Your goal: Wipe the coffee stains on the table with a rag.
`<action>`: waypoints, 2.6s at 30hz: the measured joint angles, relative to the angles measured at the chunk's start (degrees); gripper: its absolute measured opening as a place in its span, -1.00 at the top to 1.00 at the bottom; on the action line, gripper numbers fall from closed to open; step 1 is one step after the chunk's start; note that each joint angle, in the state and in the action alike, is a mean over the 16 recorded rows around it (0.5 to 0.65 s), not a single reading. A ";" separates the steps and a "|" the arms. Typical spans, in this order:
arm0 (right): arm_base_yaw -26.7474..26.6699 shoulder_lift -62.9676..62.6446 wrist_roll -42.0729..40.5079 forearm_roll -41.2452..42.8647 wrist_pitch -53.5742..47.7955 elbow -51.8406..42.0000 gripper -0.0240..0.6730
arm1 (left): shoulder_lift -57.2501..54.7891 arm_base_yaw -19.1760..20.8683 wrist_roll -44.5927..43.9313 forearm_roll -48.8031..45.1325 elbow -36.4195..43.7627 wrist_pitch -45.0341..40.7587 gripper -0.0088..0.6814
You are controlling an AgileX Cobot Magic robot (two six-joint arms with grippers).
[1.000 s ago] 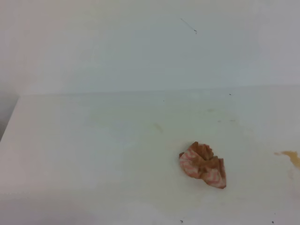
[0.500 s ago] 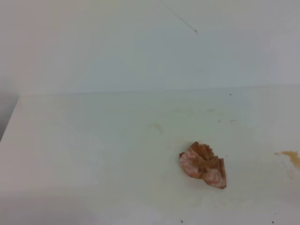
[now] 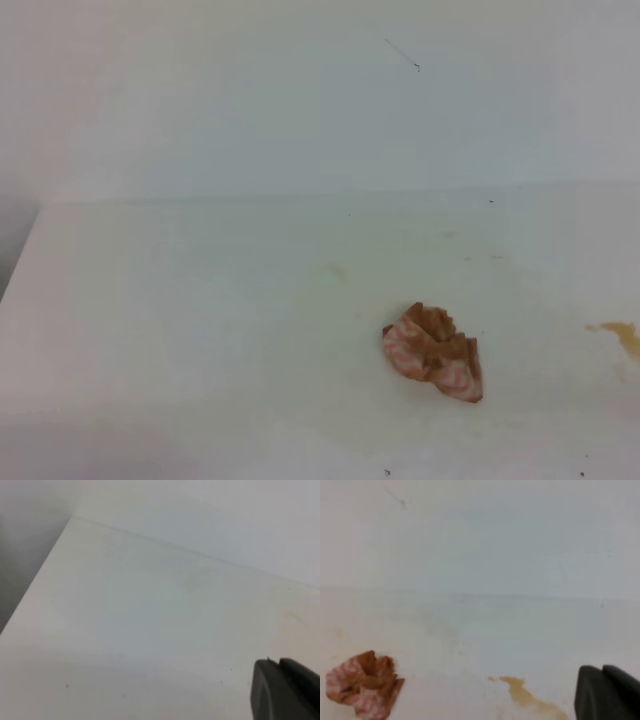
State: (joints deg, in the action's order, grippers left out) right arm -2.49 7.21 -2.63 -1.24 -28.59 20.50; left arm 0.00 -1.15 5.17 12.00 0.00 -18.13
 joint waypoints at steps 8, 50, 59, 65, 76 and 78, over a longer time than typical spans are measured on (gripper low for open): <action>0.08 0.00 0.00 -0.14 -2.91 -0.13 0.93 | 0.00 0.00 0.00 0.00 0.00 0.00 0.99; 0.66 -8.91 -0.43 -3.13 10.59 -22.50 0.94 | 0.00 0.00 0.00 0.00 0.00 0.00 0.99; 3.43 -9.02 -0.62 -3.13 10.62 -22.50 0.94 | 0.00 0.00 0.00 0.00 0.00 0.00 0.99; 4.95 -8.95 -0.62 -3.13 10.61 -22.50 0.94 | 0.00 0.00 0.00 0.00 0.00 0.00 0.99; 5.16 -8.78 -0.62 -3.13 10.49 -22.50 0.94 | 0.00 0.00 0.00 0.00 0.00 0.00 0.99; 5.16 -8.78 -0.62 -3.13 10.49 -22.50 0.94 | 0.00 0.00 0.00 0.00 0.00 0.00 0.99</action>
State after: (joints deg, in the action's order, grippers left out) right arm 2.67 -1.57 -3.24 -4.37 -18.10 -1.99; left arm 0.00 -1.15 5.17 12.00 0.00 -18.13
